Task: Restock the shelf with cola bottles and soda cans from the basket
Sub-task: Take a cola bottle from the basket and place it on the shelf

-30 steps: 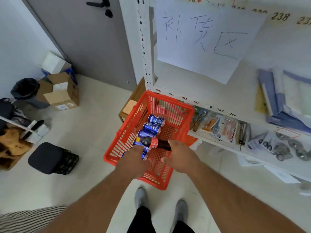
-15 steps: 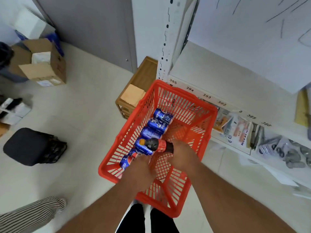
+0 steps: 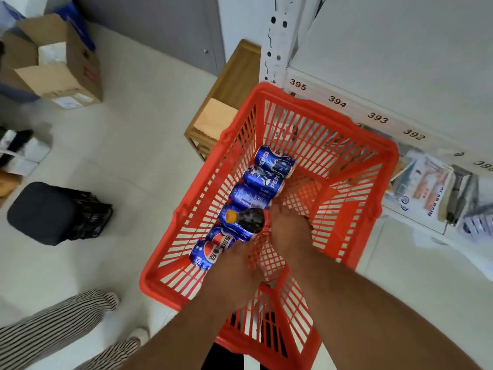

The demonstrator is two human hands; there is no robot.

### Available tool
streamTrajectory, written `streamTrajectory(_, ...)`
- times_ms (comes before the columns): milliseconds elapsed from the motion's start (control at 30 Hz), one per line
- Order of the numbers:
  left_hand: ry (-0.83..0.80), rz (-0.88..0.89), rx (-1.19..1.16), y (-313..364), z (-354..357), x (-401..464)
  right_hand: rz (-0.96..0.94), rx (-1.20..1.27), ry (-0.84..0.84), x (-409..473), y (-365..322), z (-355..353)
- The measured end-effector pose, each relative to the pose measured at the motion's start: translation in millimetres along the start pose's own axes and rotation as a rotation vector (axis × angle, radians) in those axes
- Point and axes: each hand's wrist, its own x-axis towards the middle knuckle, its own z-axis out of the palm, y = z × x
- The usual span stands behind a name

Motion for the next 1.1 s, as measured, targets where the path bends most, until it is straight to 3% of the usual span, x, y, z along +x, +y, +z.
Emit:
streamTrajectory(133, 0.010, -0.028, -0.027, -3.7, -3.8, -3.8, 0.017, 0.139, -0.002, -4.7, 4.2, -8.9)
streamTrajectory(300, 0.077, -0.036, -0.049, 17.1, -37.7, -30.3, 0.105, 0.650, 0.088, -50.6, 11.7, -65.6)
streamTrajectory(533, 0.192, 0.169, -0.125, 80.2, -94.4, -83.5, 0.165, 1.051, 0.288, -136.9, 16.1, -145.9)
streamTrajectory(800, -0.012, 0.484, -0.077, 137.2, -126.1, -136.5, 0.249, 1.192, 0.534, -234.4, 25.2, -228.6)
streamTrajectory(1100, -0.189, 0.762, 0.013, 195.9, -84.7, -187.5, 0.412, 1.276, 0.840, -346.1, 36.4, -258.0)
